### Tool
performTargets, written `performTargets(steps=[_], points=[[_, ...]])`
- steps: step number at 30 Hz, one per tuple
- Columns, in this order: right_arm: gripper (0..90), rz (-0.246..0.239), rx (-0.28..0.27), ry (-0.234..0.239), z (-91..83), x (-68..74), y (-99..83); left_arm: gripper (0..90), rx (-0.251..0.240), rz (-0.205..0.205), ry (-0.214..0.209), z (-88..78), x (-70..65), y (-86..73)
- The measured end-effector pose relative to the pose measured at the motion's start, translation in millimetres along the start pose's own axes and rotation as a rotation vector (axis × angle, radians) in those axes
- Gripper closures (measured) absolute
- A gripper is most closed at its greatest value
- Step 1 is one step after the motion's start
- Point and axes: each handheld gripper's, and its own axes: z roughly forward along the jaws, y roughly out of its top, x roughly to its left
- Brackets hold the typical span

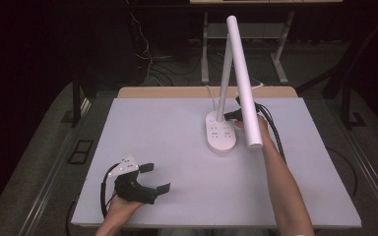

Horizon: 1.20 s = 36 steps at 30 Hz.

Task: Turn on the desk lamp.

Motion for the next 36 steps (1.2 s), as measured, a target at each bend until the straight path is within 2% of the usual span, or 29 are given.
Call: performTargets(steps=[4, 8, 17, 19, 26, 36], points=[[89.9, 0.010, -0.004, -0.002, 0.2, 1.7, -0.2, 0.0, 0.004, 0.003, 0.000, -0.3, 0.1, -0.1], [89.7, -0.012, 0.016, -0.020, -1.9, 4.8, 2.1, 0.0, -0.001, 0.000, 0.001, -1.1, 0.5, 0.0], [89.7, -0.015, 0.017, -0.032, -7.7, 5.6, 2.4, 0.0, 0.000, -0.003, 0.000, 0.0, -0.1, -0.1], [89.7, -0.032, 0.011, -0.037, -12.3, 5.9, 3.2, 0.0, 0.000, -0.002, 0.000, 0.0, 0.0, 0.0], [89.7, -0.022, 0.003, -0.024, -24.1, 12.1, 5.5, 0.0, 0.002, 0.003, -0.001, 0.0, -0.6, 0.0], [89.7, -0.064, -0.014, -0.024, -47.8, 23.9, 7.2, 0.0, 0.005, 0.005, -0.003, 1.0, -0.9, 0.0]])
